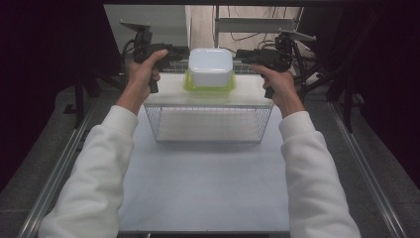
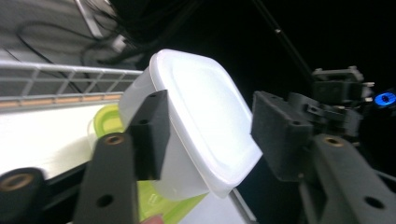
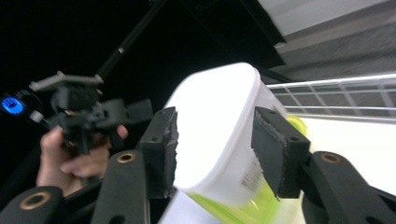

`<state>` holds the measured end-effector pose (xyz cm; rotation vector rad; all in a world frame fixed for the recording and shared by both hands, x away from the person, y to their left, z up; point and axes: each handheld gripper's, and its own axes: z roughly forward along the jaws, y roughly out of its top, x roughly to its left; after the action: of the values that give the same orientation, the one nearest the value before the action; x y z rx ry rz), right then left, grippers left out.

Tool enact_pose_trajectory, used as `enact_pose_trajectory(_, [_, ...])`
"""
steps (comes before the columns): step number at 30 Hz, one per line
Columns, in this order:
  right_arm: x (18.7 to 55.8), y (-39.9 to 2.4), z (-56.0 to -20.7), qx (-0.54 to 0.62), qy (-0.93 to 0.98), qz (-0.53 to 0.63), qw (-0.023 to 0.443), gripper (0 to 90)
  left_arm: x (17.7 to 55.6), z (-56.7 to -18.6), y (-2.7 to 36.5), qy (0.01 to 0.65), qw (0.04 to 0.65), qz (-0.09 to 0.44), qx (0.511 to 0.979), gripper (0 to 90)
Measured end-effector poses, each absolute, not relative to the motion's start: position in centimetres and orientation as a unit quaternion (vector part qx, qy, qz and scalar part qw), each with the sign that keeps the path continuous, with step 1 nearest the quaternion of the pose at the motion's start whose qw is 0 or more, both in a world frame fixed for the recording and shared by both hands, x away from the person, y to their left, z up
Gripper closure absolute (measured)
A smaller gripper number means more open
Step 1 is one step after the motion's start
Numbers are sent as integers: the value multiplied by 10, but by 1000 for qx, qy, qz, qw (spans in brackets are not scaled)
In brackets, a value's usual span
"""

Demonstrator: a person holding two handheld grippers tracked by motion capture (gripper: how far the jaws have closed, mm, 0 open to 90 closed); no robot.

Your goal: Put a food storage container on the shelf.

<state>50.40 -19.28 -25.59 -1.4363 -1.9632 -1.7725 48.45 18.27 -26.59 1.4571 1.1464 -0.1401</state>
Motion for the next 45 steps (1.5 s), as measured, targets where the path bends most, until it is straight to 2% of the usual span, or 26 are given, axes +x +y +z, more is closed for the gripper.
enact_pose_trajectory(8, [475, -208, -257, -417, -697, -583, 30, 402, 451, -254, 185, 445, 593, 21, 671, 348])
enact_pose_trajectory(16, [443, -217, -268, -382, -724, -575, 5, 371, 406, -265, 196, 409, 587, 50, 697, 305])
enact_pose_trajectory(25, [408, -226, -287, -359, -751, -553, -36, 361, 357, -300, 206, 392, 573, 67, 716, 278])
enact_pose_trajectory(29, [393, -231, -298, -349, -753, -557, -39, 359, 338, -317, 208, 393, 565, 81, 720, 276])
enact_pose_trajectory(39, [360, -235, -332, -321, -777, -537, -72, 335, 307, -365, 201, 394, 555, 84, 728, 264])
enact_pose_trajectory(45, [341, -236, -360, -303, -789, -528, -88, 303, 296, -406, 197, 408, 526, 86, 742, 263])
